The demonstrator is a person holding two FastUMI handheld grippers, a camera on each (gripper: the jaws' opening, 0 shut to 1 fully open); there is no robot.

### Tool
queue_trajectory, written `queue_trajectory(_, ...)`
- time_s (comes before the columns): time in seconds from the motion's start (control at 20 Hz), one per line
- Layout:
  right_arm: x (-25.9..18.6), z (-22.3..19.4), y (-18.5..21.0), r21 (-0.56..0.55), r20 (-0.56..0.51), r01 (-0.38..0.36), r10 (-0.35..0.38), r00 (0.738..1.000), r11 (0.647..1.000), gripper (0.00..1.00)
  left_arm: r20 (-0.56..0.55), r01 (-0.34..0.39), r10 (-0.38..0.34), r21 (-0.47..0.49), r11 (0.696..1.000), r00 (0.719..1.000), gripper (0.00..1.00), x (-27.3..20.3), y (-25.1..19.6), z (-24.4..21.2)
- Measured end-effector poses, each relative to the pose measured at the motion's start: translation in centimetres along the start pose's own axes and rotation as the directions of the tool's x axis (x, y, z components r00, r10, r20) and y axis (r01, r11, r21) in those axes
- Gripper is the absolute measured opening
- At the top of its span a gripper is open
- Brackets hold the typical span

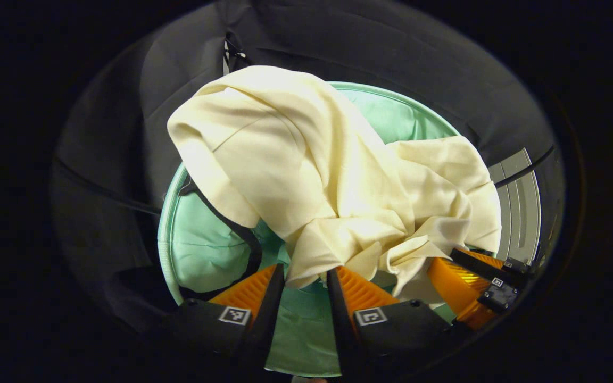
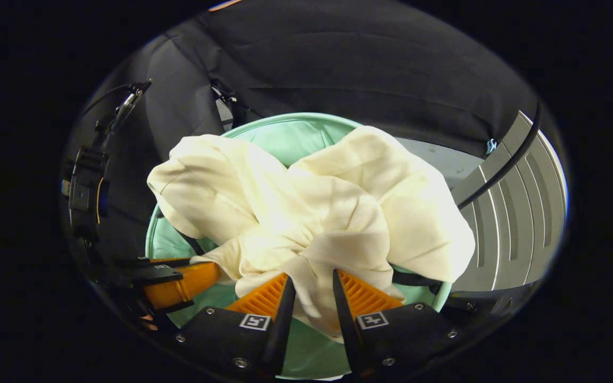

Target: Grasp the clothes on the hanger with both hands and then place them into the laundry hamper below.

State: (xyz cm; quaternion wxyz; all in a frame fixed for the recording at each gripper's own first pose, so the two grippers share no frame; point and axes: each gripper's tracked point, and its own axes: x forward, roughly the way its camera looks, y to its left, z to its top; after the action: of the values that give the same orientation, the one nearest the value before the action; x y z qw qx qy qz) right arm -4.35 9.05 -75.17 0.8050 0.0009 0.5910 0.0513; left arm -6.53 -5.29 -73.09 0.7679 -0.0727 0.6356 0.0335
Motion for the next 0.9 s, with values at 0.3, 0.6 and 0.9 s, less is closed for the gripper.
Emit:
queue_trajectory(0.3, -1.5, 0.9, -0.3, -0.004, 0.032, 0.013, -0.013, 0.999, 1.000, 0.78, 0.018, -0.027, 0.027, -0.018, 0.999, 0.999, 0.96, -1.2, 0.4, 0.3)
queue_trajectory(0.6, -4.2, 2.2, -1.0, 0.021, 0.080, 0.028, -0.029, 0.996, 0.999, 0.93, 0.083, -0.016, 0.016, -0.003, 1.000, 0.996, 0.99, -3.9, -0.6, 2.0)
queue_trajectory(0.9, -7.5, 3.4, -1.0, 0.040, 0.141, 0.021, -0.027, 0.990, 0.999, 0.94, 0.157, -0.003, 0.000, 0.020, 1.000, 0.988, 0.99, -7.1, -1.2, 3.3)
